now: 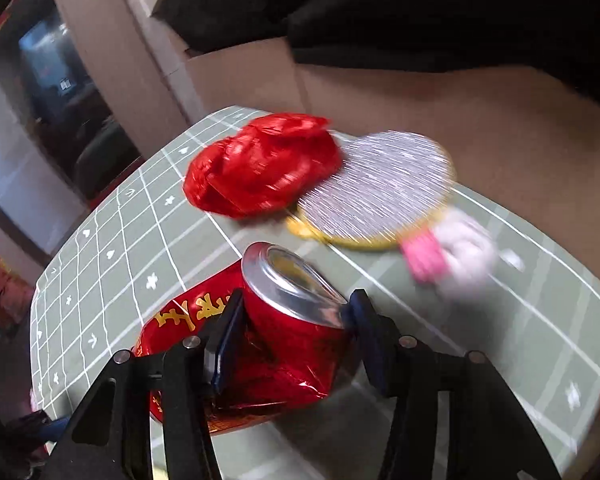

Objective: Collect trash
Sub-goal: 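Grasp the cream snack bag with the left gripper while right gripper grasps the red can, then lift the snack bag with the left gripper while right gripper carries the can toward the bin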

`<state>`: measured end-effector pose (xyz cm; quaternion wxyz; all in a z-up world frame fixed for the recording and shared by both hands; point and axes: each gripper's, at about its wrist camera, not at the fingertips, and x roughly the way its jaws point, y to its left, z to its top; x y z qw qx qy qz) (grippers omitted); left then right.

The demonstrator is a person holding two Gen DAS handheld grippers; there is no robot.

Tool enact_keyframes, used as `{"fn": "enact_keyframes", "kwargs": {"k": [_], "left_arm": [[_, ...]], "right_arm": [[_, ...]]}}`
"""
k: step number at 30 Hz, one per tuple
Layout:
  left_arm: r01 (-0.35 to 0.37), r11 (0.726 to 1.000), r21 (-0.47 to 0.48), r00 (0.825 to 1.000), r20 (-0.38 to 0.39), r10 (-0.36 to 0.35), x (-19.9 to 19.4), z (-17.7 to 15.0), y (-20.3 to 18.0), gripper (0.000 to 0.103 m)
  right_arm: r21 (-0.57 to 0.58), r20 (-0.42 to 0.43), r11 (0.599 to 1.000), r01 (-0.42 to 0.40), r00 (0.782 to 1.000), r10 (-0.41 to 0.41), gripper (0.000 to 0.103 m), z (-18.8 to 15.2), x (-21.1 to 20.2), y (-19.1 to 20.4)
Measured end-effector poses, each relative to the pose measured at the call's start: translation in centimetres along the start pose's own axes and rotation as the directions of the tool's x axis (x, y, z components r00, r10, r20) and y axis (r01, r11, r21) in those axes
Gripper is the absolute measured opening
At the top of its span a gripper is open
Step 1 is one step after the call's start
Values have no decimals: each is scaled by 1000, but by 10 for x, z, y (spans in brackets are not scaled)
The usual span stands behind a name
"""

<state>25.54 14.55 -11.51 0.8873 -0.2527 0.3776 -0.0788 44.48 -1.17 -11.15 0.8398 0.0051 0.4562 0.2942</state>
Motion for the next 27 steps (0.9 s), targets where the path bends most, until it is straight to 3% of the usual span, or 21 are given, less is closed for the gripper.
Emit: {"fn": "enact_keyframes", "kwargs": {"k": [4,8,13,20,24,27], "left_arm": [[28,1000,11,998,-58,-27,10,-2,-4,46],[34,998,48,994,-102,-29,16,-12,-13,46],[17,993,121,997,-80,-8,1,-23,-33,46],[20,982,187,999,-31,-15,-32,-38,-54,46],[26,939,343,1000,1,-28,-49,-56,-73,46],[-34,887,461,999,43,15,-58,-71,-84,46]], "right_arm": [[50,82,989,137,987,-141,48,-30,-56,-11],[95,187,967,237,950,-251,48,-63,-122,-24],[157,236,955,253,929,-285,48,-97,-171,-41],[215,259,952,219,927,-272,48,-134,-201,-44],[228,280,957,182,929,-244,48,-149,-208,-36],[236,298,959,158,927,-226,48,-161,-216,-32]]}}
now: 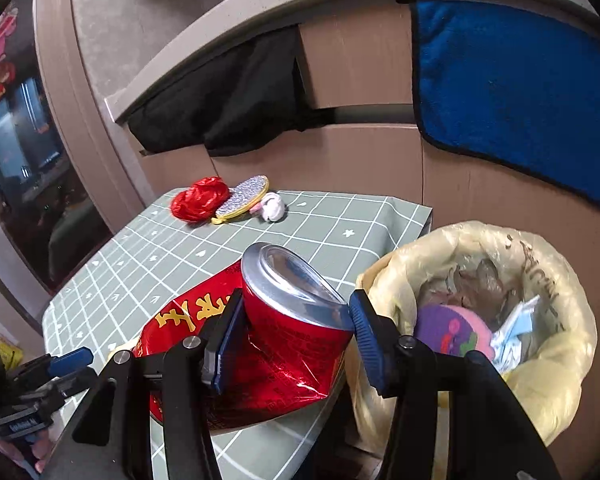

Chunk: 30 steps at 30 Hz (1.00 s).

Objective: Collect trash
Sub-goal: 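Lift the snack bag with the left gripper while right gripper carries the can toward the bin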

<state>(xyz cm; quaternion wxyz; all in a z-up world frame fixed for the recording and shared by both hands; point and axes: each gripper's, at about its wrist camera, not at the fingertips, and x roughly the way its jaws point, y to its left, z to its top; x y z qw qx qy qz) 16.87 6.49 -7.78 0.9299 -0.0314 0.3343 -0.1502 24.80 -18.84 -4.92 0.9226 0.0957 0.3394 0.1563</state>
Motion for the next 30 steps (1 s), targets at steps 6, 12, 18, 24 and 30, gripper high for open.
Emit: {"fn": "enact_keyframes", "kwargs": {"k": [6,12,18,24,30], "left_arm": [[-49,983,179,998,-22,54,11,-11,-26,46],[-163,932,323,985,2,171,39,-12,-46,46],[-139,956,257,983,-79,164,72,3,-41,46],[-70,996,49,988,-131,76,91,23,-25,23],[-63,997,-41,996,-70,60,95,46,-20,6]], "right_arm": [[70,7,996,-55,998,55,48,-10,-14,-9],[35,-4,998,-59,998,59,49,-18,-20,-2],[-4,-1,1000,-22,1000,22,49,-16,-20,-1],[19,16,1000,-17,1000,17,49,-12,-20,-13],[-2,16,1000,-7,1000,7,49,-11,-18,-13]]}}
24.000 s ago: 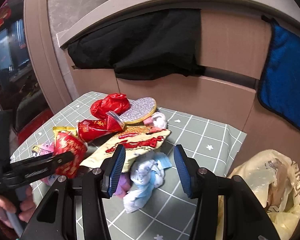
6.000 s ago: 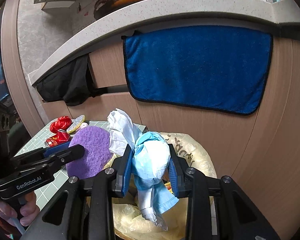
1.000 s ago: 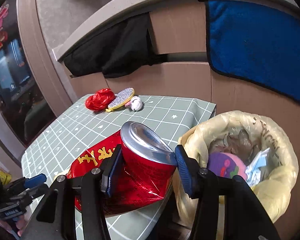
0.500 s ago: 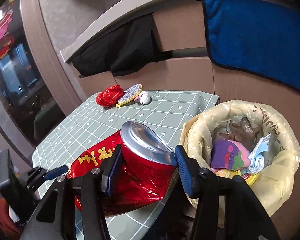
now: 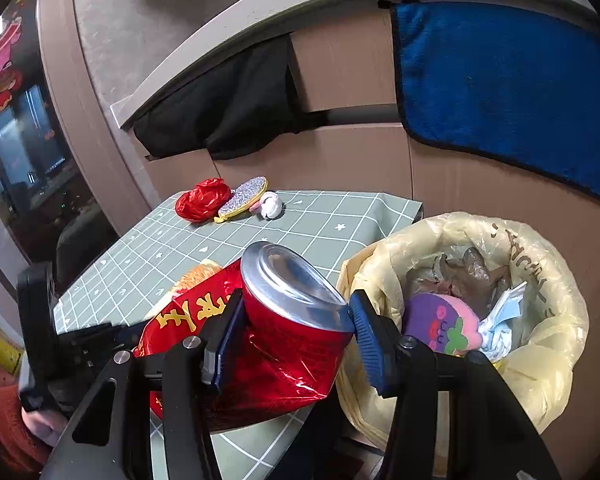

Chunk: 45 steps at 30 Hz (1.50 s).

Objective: Collect trash
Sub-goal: 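Lift the snack bag with the left gripper while right gripper carries the can toward the bin, then open the left gripper over the bin, then open the right gripper to drop the can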

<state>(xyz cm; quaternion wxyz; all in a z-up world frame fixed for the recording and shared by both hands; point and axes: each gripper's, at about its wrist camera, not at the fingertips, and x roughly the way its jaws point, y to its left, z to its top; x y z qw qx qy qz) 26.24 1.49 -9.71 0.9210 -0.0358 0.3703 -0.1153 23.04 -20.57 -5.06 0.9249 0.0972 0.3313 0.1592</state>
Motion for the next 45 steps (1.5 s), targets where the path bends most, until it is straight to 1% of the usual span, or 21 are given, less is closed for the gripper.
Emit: {"fn": "enact_keyframes", "kwargs": {"k": [4,9,12,17,20,24,27,29,33,36,38,41,45], "left_arm": [[2,1000,3,998,60,-2,-18,13,-3,4],[54,998,-39,990,135,-48,-52,28,-4,3],[98,995,-35,980,178,-90,-73,37,-13,3],[143,990,-4,961,240,-138,-99,51,-32,3],[160,987,17,951,265,-159,-110,59,-46,3],[184,981,52,939,284,-192,-115,67,-70,3],[220,972,80,931,280,-233,-112,72,-92,3],[240,966,93,927,275,-257,-109,75,-104,3],[309,943,127,909,252,-332,-96,80,-130,3],[350,927,138,902,219,-373,-80,84,-148,3],[372,918,137,900,190,-392,-68,85,-157,3],[399,909,122,900,135,-414,-43,87,-168,3],[403,908,115,904,102,-415,-15,84,-175,3]], "right_arm": [[-28,13,1000,14,1000,-14,49,2,-5,4],[-48,43,998,28,999,-26,49,8,-17,8],[-64,69,997,41,997,-36,49,14,-26,11],[-106,123,991,83,990,-70,49,23,-48,16],[-122,153,986,115,984,-96,49,27,-60,15],[-125,193,979,161,972,-135,49,31,-78,7],[-116,214,974,194,963,-167,49,34,-92,-4],[-107,228,967,230,953,-201,49,35,-101,-14],[-85,244,956,281,936,-254,49,36,-114,-34],[-69,249,943,326,921,-301,49,36,-119,-51],[-57,248,932,357,910,-333,49,36,-120,-64],[-44,235,927,373,905,-353,49,37,-114,-81],[-33,217,921,388,902,-372,49,36,-100,-98]]}}
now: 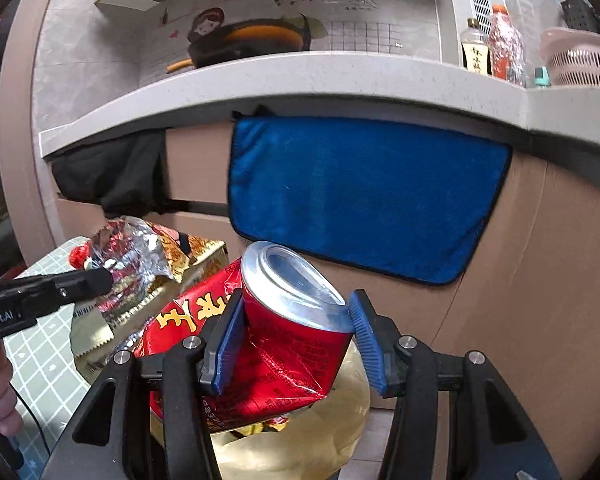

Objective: Collect trash
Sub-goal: 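Open the left gripper over the bin, then open the right gripper to drop the can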

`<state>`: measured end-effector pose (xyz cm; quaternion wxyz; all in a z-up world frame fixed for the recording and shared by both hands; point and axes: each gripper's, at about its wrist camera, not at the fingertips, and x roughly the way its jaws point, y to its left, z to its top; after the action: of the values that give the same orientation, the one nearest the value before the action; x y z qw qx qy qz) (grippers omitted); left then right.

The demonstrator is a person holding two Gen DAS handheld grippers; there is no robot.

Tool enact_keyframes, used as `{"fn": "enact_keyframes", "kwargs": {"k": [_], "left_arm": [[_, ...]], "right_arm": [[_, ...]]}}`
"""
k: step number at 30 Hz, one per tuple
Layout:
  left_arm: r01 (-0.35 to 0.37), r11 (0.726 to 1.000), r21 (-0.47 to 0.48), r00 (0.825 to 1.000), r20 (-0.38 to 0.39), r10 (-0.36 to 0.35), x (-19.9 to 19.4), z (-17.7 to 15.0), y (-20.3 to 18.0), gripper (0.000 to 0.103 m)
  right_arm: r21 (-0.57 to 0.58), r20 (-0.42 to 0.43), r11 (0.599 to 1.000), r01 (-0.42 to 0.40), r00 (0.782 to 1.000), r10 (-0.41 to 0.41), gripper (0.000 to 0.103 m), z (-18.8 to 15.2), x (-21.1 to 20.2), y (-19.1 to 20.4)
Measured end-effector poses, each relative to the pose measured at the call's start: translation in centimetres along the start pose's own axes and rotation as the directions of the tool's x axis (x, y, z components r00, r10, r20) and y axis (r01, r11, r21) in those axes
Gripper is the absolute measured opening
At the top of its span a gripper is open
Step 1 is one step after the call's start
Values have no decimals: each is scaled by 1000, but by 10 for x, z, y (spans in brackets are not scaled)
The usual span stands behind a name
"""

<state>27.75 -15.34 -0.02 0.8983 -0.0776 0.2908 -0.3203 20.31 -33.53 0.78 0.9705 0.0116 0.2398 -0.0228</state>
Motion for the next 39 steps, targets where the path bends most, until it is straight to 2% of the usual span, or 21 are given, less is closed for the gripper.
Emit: {"fn": "enact_keyframes", "kwargs": {"k": [7,13,20,27,33,35,36,38,39], "left_arm": [[-30,998,-48,996,-85,26,44,-16,21,3],[-28,999,-22,995,-95,26,57,-22,25,3],[-16,999,-46,990,-138,9,79,-29,30,3],[31,993,-116,983,-177,-52,110,-23,24,3],[125,978,-168,983,-114,-145,102,-5,13,3],[107,984,-144,984,-127,-126,104,-8,10,4],[88,987,-135,984,-143,-107,107,-12,13,9],[66,986,-156,982,-167,-93,110,-16,23,29],[57,983,-175,982,-167,-86,109,-17,28,49]], "right_arm": [[11,-57,1000,5,998,-4,49,-19,40,-5],[21,-103,1000,0,995,2,49,-32,66,-8],[13,-140,1000,19,990,-17,49,-39,84,-12],[21,-158,998,58,986,-54,49,-42,87,-22],[11,-135,995,104,986,-101,49,-36,75,-31],[23,-123,993,114,986,-110,49,-34,71,-35],[27,-121,993,115,986,-111,49,-33,70,-37],[32,-119,992,121,986,-116,49,-33,69,-39],[31,-120,992,121,986,-116,49,-33,69,-39]]}}
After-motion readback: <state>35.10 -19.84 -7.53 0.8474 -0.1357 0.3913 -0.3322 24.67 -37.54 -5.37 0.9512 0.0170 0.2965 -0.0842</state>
